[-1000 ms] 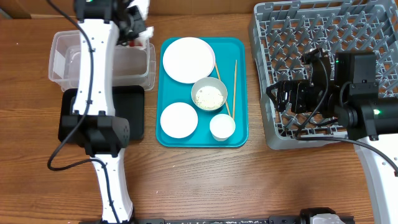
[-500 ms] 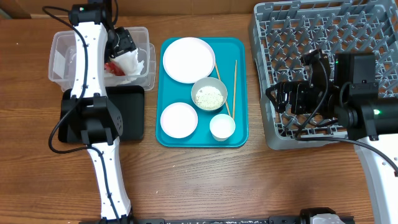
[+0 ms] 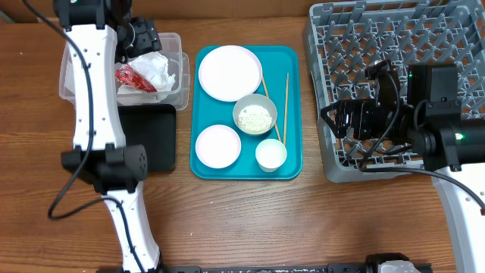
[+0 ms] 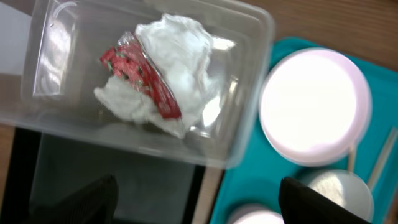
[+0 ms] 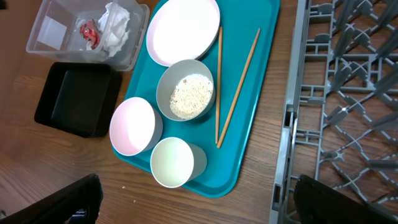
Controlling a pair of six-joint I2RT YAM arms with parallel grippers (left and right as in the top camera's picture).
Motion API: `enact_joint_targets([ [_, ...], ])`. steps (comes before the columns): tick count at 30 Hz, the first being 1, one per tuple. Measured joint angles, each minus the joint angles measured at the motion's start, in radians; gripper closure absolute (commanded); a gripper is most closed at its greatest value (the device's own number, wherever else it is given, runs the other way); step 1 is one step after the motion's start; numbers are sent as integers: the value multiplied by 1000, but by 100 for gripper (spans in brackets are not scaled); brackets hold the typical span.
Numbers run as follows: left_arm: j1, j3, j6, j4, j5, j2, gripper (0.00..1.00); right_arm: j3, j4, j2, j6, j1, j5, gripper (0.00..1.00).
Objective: Sort waste into correct bins and load items into the dishwasher
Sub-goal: 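Carry wrapper and tissue with left gripper, drop into clear bin, then reach left gripper to grey rice bowl and grasp its rim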
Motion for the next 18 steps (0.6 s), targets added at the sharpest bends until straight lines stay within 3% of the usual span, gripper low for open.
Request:
enact_joint_targets([
  [1, -13, 5, 3, -29, 2, -28, 10, 0, 0, 0, -1, 0, -3, 0],
  [2, -27, 5, 16, -40, 8, -53, 8, 0, -1, 0, 0, 0, -6, 0],
  [8, -119, -15, 77, -43, 110, -105, 9, 0, -1, 0, 0, 0, -11, 0],
  [18, -354, -205, 117, -42, 176, -105, 12, 0, -19, 0, 0, 0, 9, 0],
])
